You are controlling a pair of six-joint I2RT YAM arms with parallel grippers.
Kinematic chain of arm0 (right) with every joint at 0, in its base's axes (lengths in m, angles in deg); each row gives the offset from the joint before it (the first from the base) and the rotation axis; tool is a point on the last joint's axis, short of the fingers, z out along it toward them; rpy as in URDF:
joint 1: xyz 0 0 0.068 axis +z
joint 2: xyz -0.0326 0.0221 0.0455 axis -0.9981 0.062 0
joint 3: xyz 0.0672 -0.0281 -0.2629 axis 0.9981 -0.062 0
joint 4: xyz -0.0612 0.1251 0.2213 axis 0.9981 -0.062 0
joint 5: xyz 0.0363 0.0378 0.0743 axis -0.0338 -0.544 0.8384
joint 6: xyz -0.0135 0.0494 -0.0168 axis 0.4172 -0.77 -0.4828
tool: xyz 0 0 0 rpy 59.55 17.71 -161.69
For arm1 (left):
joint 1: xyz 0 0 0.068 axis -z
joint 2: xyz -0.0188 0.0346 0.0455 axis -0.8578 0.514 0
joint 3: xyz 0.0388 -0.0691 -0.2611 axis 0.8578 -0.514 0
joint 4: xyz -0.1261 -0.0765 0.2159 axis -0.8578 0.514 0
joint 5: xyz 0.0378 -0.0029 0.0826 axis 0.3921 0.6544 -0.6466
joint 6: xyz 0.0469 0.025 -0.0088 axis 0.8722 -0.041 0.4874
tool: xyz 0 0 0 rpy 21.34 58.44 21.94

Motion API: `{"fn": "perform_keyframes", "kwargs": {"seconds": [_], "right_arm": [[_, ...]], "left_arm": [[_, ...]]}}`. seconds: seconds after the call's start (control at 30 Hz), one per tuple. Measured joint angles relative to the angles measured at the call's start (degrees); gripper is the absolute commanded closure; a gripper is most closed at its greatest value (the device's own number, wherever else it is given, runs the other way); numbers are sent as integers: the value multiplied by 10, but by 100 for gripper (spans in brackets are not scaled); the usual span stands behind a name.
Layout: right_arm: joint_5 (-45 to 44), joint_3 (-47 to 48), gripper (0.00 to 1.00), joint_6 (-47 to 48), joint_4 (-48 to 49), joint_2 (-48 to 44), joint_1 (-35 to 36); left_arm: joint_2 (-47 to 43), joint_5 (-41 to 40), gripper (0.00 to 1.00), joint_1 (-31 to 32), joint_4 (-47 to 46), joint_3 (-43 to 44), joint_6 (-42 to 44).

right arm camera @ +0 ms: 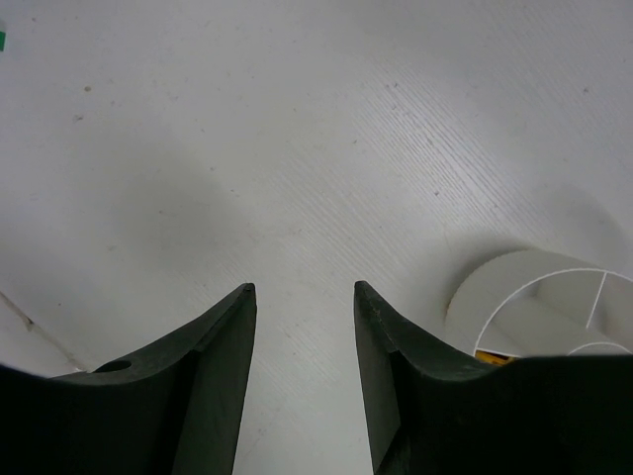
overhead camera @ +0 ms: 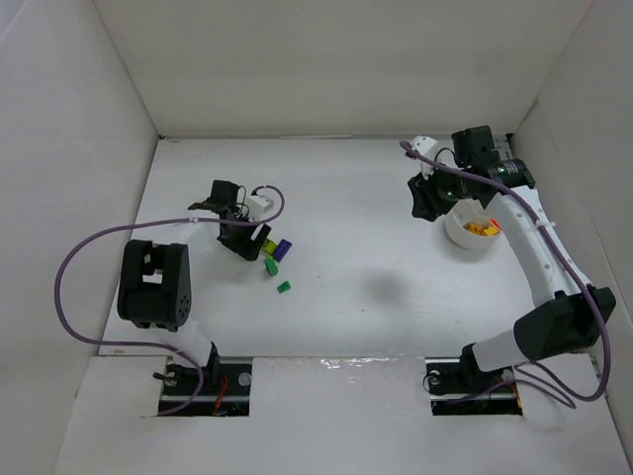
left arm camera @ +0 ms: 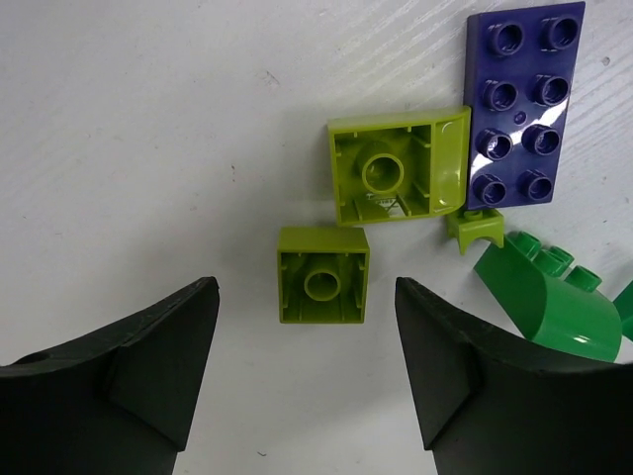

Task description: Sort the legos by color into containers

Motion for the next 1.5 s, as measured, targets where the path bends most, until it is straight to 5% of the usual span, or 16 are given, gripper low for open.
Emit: {"fn": "perform_keyframes", "kwargs": {"seconds": [0.73,0.9,1.07,1.33,1.5], "right_arm": [[10,1,47,-2,0,24,-23],[52,9,47,-22,-3,33,-57],[139,24,45,-51,-5,48,-102],[313,24,40,-81,-26,55,-127],[444,27,39,-115,-37,80,-127]], "left_arm": [[34,26,67,0,-2,17,13],[36,47,87,-2,3,19,16],[29,89,95,-14,15,19,23],[-119,216,100,-25,12,16,31],[-289,315,100,-18,-109,-40,-24]]}}
